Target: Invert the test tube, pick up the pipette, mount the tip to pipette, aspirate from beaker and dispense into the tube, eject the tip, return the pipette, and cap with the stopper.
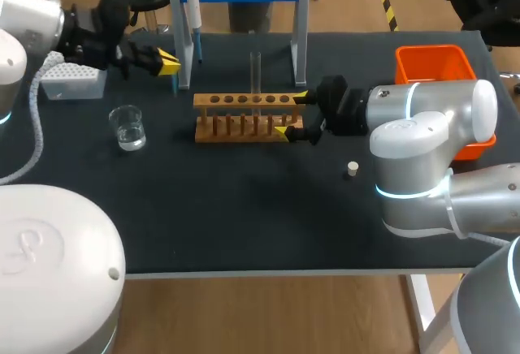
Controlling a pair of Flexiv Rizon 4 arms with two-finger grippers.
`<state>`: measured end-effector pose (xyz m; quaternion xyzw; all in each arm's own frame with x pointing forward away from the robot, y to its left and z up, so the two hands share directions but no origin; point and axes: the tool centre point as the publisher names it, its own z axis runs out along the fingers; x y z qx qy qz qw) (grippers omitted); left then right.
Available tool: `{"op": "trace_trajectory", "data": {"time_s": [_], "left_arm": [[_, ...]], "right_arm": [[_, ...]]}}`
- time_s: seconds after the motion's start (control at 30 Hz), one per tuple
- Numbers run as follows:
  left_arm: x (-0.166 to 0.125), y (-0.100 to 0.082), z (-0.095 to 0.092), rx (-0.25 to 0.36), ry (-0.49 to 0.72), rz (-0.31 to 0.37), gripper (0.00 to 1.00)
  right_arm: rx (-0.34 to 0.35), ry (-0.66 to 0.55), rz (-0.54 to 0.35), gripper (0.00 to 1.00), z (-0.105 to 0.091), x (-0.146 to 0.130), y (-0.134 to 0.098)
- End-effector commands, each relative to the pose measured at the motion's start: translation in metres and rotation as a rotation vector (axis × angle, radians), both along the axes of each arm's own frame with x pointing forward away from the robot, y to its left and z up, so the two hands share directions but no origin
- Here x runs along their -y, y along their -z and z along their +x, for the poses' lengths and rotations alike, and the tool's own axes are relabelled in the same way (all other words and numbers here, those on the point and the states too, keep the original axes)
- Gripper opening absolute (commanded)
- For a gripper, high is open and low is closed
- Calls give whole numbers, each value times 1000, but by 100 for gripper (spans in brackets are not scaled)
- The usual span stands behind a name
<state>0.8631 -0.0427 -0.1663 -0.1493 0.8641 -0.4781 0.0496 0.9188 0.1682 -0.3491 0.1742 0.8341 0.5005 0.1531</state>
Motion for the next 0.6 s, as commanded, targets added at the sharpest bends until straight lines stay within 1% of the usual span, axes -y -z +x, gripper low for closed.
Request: {"op": "trace_trajectory", "data": {"time_s": [0.03, 0.07, 0.2, 0.27, 0.33, 0.4, 0.6], "left_arm": [[19, -2, -8, 11, 21, -13, 0], [24, -4, -10, 12, 30, -23, 0], [42, -9, -20, 10, 57, -27, 0], [50, -10, -24, -1, 70, -38, 0], [58, -9, -27, -10, 79, -31, 0], [64, -9, -29, -21, 94, -44, 0], [73, -9, -33, -28, 93, -44, 0]], "right_arm": [[-1, 0, -1, 100, 0, 0, 0], [-1, 0, -1, 100, 0, 0, 0], [-1, 0, -1, 100, 0, 0, 0], [-1, 0, -1, 100, 0, 0, 0], [-1, 0, -1, 100, 0, 0, 0], [-1, 0, -1, 100, 0, 0, 0], [-1, 0, -1, 100, 0, 0, 0]]}}
